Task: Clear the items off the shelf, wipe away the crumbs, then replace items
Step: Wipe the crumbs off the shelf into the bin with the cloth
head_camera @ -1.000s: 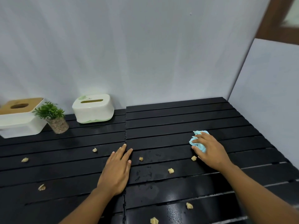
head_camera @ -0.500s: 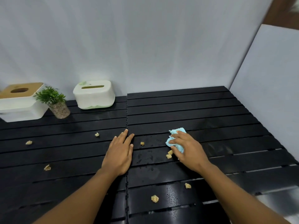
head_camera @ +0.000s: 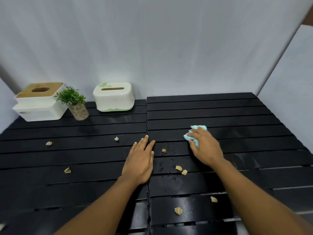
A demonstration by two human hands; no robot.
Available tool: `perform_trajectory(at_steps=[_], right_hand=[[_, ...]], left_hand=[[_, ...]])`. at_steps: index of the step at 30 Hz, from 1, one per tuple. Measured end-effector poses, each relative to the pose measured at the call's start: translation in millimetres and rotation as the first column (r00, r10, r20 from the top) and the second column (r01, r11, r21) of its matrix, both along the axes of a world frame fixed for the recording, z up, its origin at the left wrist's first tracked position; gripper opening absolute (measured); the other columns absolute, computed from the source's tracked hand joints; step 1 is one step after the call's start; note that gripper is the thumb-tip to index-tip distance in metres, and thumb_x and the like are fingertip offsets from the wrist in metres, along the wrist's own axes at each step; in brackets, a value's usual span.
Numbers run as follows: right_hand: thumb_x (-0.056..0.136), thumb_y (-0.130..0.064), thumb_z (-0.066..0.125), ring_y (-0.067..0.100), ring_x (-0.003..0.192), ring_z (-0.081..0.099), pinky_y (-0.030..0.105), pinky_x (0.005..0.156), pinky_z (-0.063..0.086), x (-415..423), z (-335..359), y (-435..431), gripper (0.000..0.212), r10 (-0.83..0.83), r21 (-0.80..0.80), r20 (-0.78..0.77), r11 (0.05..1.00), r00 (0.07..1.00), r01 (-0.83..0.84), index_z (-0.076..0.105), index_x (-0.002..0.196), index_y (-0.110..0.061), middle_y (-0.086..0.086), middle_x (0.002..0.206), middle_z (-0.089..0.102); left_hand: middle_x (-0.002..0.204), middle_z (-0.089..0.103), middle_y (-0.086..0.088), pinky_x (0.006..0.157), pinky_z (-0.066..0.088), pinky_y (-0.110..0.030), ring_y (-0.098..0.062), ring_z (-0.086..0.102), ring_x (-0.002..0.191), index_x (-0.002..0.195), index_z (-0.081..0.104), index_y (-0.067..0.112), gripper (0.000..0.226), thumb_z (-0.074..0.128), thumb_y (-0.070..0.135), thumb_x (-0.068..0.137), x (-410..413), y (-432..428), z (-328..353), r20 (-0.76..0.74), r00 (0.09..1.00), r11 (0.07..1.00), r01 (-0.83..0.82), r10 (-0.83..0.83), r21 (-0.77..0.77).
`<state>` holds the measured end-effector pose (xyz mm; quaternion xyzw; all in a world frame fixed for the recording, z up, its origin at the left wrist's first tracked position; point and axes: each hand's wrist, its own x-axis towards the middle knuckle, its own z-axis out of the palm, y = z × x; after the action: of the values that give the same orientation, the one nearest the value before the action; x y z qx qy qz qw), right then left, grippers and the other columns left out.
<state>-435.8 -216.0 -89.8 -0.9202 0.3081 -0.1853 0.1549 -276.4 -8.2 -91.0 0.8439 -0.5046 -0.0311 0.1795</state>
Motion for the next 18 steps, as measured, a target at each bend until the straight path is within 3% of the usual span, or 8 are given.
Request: perform_trajectory(at_steps=[4,9,13,15,18], right_hand=[[0.092,-0.031,0.051,0.007,0.138,0.032,0.032,0.106,0.036,12.3,4.9,48.9,0.03,0.204,0.026,-0.016,0.979,0.979,-0.204,0.062,0.12,-0.033,-0.016,0.138,0.051],[0.091,-0.027,0.055,-0.003,0.13,0.039,0.022,0.108,0.032,16.3,8.6,86.6,0.027,0.325,0.208,0.187,0.909,0.927,-0.361,0.066,0.115,-0.032,-0.018,0.13,0.057],[0.092,-0.023,0.055,0.002,0.128,0.044,0.026,0.106,0.036,25.7,12.4,43.2,0.027,0.129,0.117,0.274,0.979,0.953,-0.166,0.066,0.115,-0.031,-0.016,0.13,0.058],[0.094,-0.024,0.051,0.006,0.129,0.042,0.029,0.1,0.04,35.5,14.6,13.3,0.027,0.019,0.088,0.21,0.995,0.977,-0.038,0.065,0.118,-0.028,-0.014,0.133,0.055],[0.096,-0.023,0.047,0.01,0.137,0.032,0.034,0.099,0.04,52.9,7.8,-7.8,0.032,-0.066,0.098,0.039,0.993,0.997,0.062,0.06,0.125,-0.024,-0.009,0.14,0.049]], left_hand=[[0.16,0.012,-0.001,0.119,0.001,-0.029,-0.015,0.01,0.146,0.15,0.023,0.021,0.048,0.02,0.03,0.102,-0.2,-0.9,-0.7,0.017,1.0,1.0,-0.013,0.013,-0.001],[0.161,0.008,0.001,0.116,-0.001,-0.026,-0.015,0.008,0.147,0.151,0.019,0.021,0.049,0.023,0.027,0.103,6.4,0.2,2.9,-0.008,1.0,0.999,0.029,-0.029,0.015],[0.16,-0.004,0.008,0.117,-0.008,-0.027,-0.007,-0.008,0.145,0.152,0.005,0.022,0.058,0.008,0.043,0.098,23.7,20.9,2.3,0.04,0.998,0.991,0.051,-0.056,0.121],[0.158,-0.009,0.01,0.116,-0.011,-0.027,-0.002,-0.014,0.141,0.151,0.003,0.022,0.072,-0.009,0.051,0.086,23.1,30.0,0.8,0.05,0.997,0.99,0.044,-0.051,0.134],[0.159,-0.005,0.009,0.116,-0.011,-0.027,-0.002,-0.013,0.142,0.152,0.007,0.023,0.076,-0.013,0.05,0.083,19.4,29.3,-1.3,0.057,0.998,0.994,0.026,-0.032,0.104]])
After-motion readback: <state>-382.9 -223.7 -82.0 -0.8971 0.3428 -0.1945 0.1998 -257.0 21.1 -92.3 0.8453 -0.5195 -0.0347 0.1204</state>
